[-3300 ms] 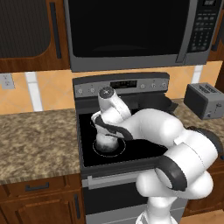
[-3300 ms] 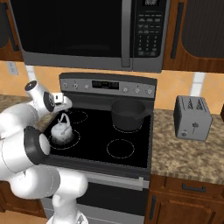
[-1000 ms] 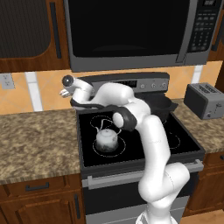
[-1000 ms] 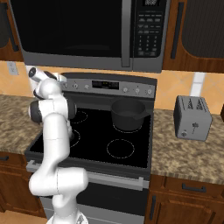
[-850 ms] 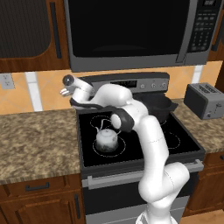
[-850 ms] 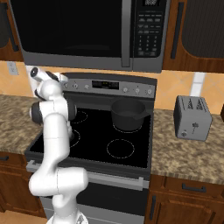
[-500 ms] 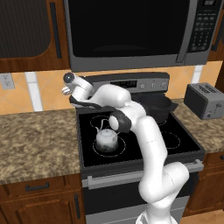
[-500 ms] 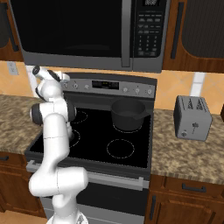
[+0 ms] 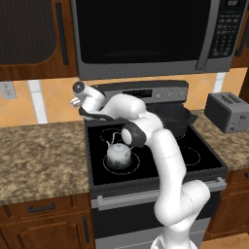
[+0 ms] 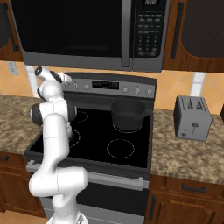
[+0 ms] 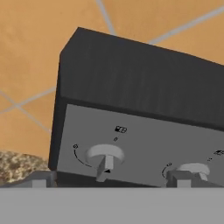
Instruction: Pick the kettle from the counter and place it on a stove burner. Then turn the burner on.
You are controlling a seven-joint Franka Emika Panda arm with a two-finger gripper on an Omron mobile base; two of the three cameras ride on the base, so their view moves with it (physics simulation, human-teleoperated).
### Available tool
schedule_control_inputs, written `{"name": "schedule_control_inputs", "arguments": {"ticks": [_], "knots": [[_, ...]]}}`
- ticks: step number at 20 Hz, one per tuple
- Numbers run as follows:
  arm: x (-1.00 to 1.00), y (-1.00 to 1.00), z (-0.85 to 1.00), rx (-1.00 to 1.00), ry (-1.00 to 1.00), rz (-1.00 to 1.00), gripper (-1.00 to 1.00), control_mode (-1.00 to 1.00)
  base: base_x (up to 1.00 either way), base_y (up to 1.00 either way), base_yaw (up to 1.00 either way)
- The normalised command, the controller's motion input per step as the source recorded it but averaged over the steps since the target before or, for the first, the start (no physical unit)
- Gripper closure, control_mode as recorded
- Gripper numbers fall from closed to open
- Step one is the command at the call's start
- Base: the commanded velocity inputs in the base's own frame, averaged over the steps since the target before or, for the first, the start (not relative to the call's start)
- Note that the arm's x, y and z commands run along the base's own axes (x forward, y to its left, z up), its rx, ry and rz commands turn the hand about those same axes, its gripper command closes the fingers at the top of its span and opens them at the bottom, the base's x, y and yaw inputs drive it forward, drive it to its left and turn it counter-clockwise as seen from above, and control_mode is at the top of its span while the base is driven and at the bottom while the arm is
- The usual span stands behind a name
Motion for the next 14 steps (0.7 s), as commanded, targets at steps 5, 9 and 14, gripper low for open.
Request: {"name": "schedule_control_inputs", "arguments": {"ticks": [5, 9, 14], "knots": [[0.08, 0.0, -0.19, 0.0, -0.04, 0.0, -1.0, -1.0, 0.0, 0.0, 0.0], [0.43, 0.0, 0.0, 0.0, -0.02, 0.0, -1.0, -1.0, 0.0, 0.0, 0.0], [0.47, 0.02, 0.0, 0.0, 0.0, 0.0, -1.0, -1.0, 0.0, 0.0, 0.0]]}}
